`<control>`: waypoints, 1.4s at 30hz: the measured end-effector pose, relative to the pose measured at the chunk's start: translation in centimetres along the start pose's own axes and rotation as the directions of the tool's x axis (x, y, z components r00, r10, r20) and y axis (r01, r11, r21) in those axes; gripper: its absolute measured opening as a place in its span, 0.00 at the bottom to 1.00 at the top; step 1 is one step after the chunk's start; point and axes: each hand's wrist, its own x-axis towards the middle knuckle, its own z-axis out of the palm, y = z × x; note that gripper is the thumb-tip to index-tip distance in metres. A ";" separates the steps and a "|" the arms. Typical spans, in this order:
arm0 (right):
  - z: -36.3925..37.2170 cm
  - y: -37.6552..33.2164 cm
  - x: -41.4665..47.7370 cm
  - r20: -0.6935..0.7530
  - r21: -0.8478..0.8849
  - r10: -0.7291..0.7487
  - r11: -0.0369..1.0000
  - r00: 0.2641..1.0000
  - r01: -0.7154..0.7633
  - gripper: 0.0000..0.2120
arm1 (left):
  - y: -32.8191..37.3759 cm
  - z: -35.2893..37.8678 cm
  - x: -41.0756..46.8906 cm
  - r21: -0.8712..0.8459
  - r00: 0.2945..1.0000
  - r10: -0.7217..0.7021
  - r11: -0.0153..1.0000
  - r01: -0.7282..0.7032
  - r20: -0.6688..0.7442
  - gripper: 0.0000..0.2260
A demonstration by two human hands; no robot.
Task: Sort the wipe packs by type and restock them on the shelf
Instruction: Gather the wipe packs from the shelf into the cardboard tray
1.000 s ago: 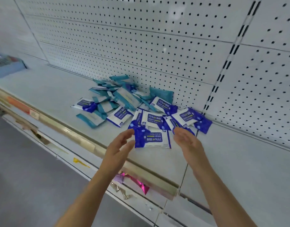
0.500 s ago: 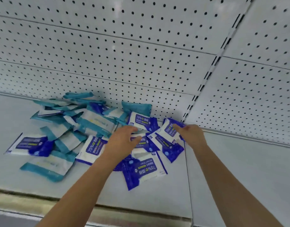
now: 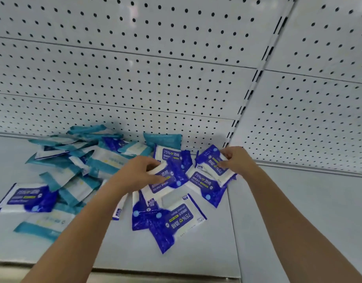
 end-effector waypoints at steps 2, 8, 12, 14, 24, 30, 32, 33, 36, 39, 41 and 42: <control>-0.8 0.4 0.4 0.080 -0.160 0.014 0.987 0.997 -0.001 0.14 | 0.6 -0.3 -1.3 -0.140 0.992 0.024 0.990 -0.006 0.123 0.13; -0.1 0.9 1.2 0.209 -0.288 0.089 0.957 0.974 -0.025 0.14 | 2.4 6.4 -2.8 0.276 0.967 -0.051 0.961 -0.020 0.249 0.17; -0.5 1.5 1.3 0.135 -0.414 0.099 0.910 0.986 -0.035 0.13 | 4.1 8.7 -3.5 0.539 0.987 -0.086 0.842 -0.001 0.136 0.27; -0.4 1.4 1.4 0.151 -0.439 0.079 0.898 0.985 -0.005 0.13 | 4.4 8.9 -3.5 0.569 0.984 -0.110 0.822 0.013 0.137 0.29; -1.7 1.2 -0.2 0.284 -0.250 0.012 0.966 0.959 0.062 0.23 | 1.9 3.9 -5.8 0.238 0.966 -0.246 0.946 0.221 0.082 0.25; -3.3 1.7 -2.0 0.281 0.203 0.034 0.975 0.959 -0.094 0.11 | -1.1 3.7 -5.7 0.198 0.915 -0.379 0.895 0.400 -0.136 0.26; -3.7 1.0 -3.0 0.306 0.335 0.004 0.935 0.952 -0.112 0.12 | -1.3 4.7 -5.4 0.230 0.907 -0.376 0.881 0.413 -0.189 0.31; -3.5 0.5 -3.5 0.328 0.357 -0.015 0.928 0.945 -0.109 0.12 | -1.2 5.1 -5.3 0.248 0.904 -0.371 0.875 0.417 -0.211 0.32; -1.1 -0.8 -4.6 0.361 0.274 -0.017 0.958 0.933 -0.089 0.09 | -0.3 5.8 -5.0 0.333 0.903 -0.344 0.846 0.417 -0.256 0.33; 2.1 -1.7 -5.0 0.328 -0.059 -0.019 0.997 0.945 0.040 0.10 | 0.4 6.8 -4.8 0.410 0.910 -0.296 0.821 0.398 -0.290 0.30; 3.3 -2.3 -5.4 0.305 -0.216 -0.021 0.972 0.952 0.091 0.13 | 0.3 7.2 -4.8 0.322 0.911 -0.273 0.871 0.371 -0.310 0.26; 3.5 -2.5 -5.5 0.308 -0.250 -0.016 0.963 0.951 0.098 0.15 | 0.4 7.2 -4.9 0.225 0.911 -0.264 0.912 0.342 -0.318 0.25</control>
